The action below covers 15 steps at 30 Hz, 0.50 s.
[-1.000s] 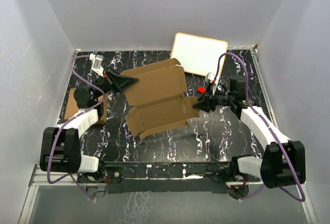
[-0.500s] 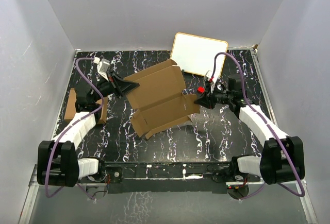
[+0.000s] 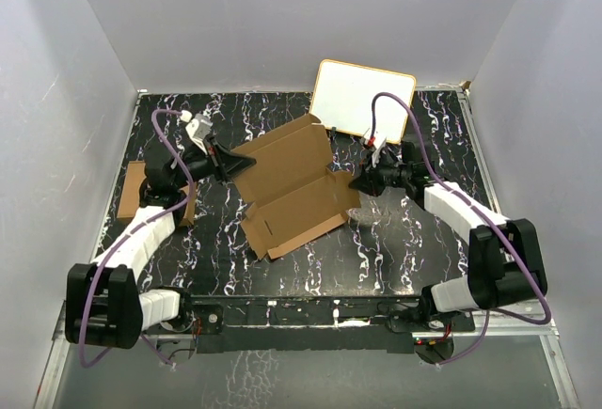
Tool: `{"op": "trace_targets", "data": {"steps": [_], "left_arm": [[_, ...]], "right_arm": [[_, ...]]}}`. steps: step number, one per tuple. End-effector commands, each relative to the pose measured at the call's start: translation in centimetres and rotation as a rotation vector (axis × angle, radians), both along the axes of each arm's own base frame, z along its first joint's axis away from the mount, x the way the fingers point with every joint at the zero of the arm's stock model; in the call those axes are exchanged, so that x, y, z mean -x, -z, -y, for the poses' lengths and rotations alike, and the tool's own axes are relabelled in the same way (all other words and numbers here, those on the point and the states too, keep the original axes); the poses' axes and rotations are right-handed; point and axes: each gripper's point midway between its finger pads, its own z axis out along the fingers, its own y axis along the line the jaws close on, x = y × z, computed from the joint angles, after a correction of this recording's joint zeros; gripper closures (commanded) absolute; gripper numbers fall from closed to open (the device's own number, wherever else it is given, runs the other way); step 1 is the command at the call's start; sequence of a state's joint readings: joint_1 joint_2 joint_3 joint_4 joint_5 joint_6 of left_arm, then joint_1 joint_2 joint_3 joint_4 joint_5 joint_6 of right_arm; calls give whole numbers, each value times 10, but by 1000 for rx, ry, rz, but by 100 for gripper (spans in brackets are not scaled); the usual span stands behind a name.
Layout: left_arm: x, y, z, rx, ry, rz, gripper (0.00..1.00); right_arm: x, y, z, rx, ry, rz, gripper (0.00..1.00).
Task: Fold the paper box
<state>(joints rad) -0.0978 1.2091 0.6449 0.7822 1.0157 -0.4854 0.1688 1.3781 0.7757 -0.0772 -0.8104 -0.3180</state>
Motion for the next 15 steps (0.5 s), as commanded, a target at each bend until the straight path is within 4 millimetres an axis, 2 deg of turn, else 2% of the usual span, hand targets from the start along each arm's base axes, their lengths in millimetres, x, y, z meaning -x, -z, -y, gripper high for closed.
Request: {"op": "trace_targets", "data": {"steps": [1,7,9,15], "left_arm": [[3,-6,1,-147,-48,148,100],[5,1,-1,-297,-106,220,100],[8,-2,4,-329,-102,251,100],[23,12,23,-383,-40,199,100]], "right_arm": [[-40,-28,1,-13,73,127,92],[-53,-27,-3,-45,85,109,92],[-53,-26,-6,-61,80,99,92],[-51,-27,-6,-92,90,102,92]]}}
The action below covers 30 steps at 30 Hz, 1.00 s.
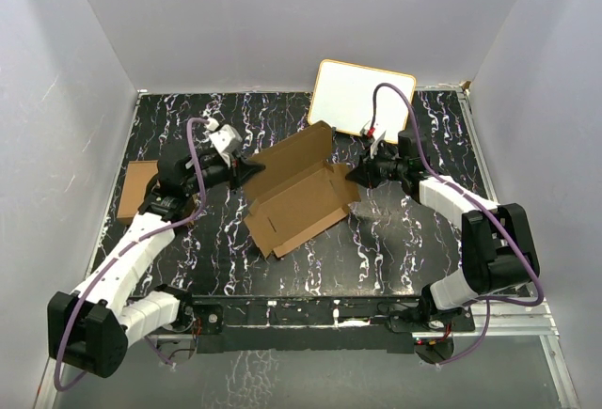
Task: Fold the paper box
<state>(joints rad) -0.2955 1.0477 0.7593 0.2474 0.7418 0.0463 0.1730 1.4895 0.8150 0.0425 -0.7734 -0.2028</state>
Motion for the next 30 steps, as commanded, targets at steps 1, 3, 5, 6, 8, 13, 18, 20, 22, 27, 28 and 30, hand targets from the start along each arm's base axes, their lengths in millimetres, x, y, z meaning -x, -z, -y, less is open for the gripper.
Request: {"op": "trace_targets", "data": {"steps": [1,3,5,6,8,13,18,20,22,27,28,30], "left_arm": [[11,11,6,-64,16,-50,100],[17,10,10,-29,34,-97,100],[20,7,13,10,41,-137,100],[22,5,14,29,42,-158,100],[25,2,17,62,46,-199,100],[27,0,24,125,56,-319,100],[25,15,29,118,55,-447,100],[24,20,29,120,50,-482,100],[25,26,29,115,39,-515,100],[24,38,28,118,-4,-620,100],[24,42,29,119,-13,-642,100],[23,47,28,129,-38,-685,100]], "right_arm": [[-22,-35,0,-50,26,148,92],[-21,-34,1,-55,30,146,92],[-20,-34,3,-61,31,149,92],[-19,-34,4,-65,32,151,92],[-18,-34,5,-70,31,155,92],[-15,-36,8,-88,26,168,92],[-11,-33,7,-101,17,154,92],[-10,-32,6,-105,13,146,92],[-9,-30,5,-108,10,141,92],[-8,-28,5,-111,4,132,92],[-8,-27,5,-111,3,130,92],[-7,-26,4,-113,2,125,92]]}}
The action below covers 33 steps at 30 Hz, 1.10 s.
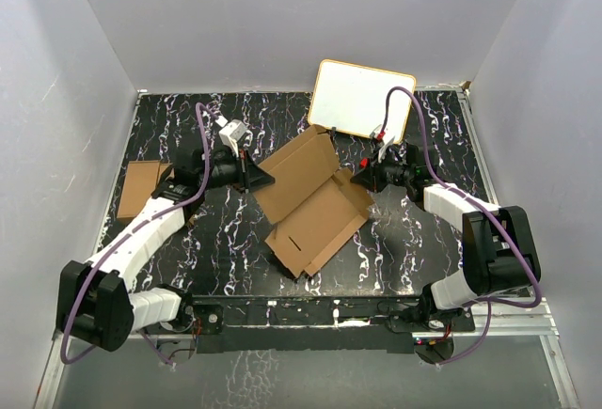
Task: Fold the paper box
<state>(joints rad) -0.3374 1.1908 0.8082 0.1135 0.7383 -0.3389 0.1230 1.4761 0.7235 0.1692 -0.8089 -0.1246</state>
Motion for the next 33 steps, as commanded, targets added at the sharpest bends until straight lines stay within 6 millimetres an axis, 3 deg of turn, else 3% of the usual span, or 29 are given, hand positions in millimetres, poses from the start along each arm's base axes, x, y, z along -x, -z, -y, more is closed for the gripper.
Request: {"op": "trace_targets", "data": {"steps": [1,14,27,29,33], "left_arm": [[12,7,5,25,-3,-153,100],[7,20,14,70,5,-257,100],[-13,10,10,7,0,-164,100],[-15,15,8,-8,-12,-152,100],[-14,22,7,0,-18,-151,100]], "right_arm": [[-10,-33,-8,-47,-45,142,92],[-5,-30,-10,-53,-69,127,92],[-7,-23,-6,-33,-71,98,91],[-8,-17,-3,-11,-79,74,87],[-6,-27,1,7,-123,81,53]]}}
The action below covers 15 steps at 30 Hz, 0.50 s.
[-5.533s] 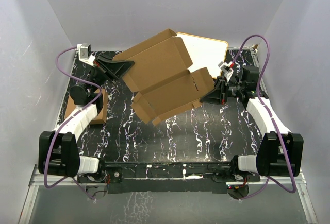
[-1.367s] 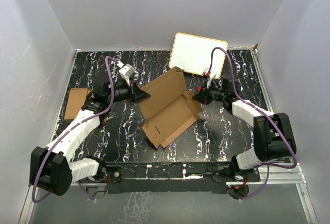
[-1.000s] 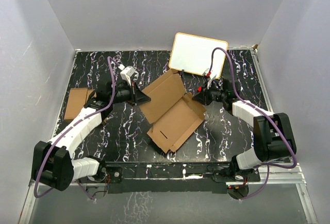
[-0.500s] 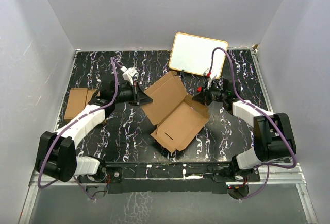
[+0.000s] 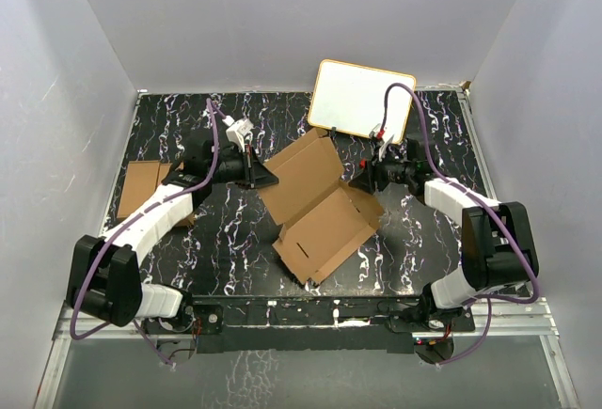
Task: Fold the paper box
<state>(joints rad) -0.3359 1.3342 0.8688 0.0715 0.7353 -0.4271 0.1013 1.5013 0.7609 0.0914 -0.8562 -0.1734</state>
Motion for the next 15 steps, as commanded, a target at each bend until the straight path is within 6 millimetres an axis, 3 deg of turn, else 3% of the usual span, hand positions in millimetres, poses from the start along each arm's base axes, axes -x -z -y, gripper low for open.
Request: {"op": "trace_targets", "data": {"steps": [1,4,7,15], "left_arm": [[1,-4,0,9,12,40,100],[1,-3,0,12,9,34,100],[0,-11,-3,27,11,36,100],[-3,-68,-17,195,-17,79,100]], "right_arm": [[-6,-35,-2,1,-97,129,44],[2,-50,-2,6,-130,197,32],[16,-60,-5,-7,-192,243,31],[42,-112,-4,-177,-284,247,21]]}}
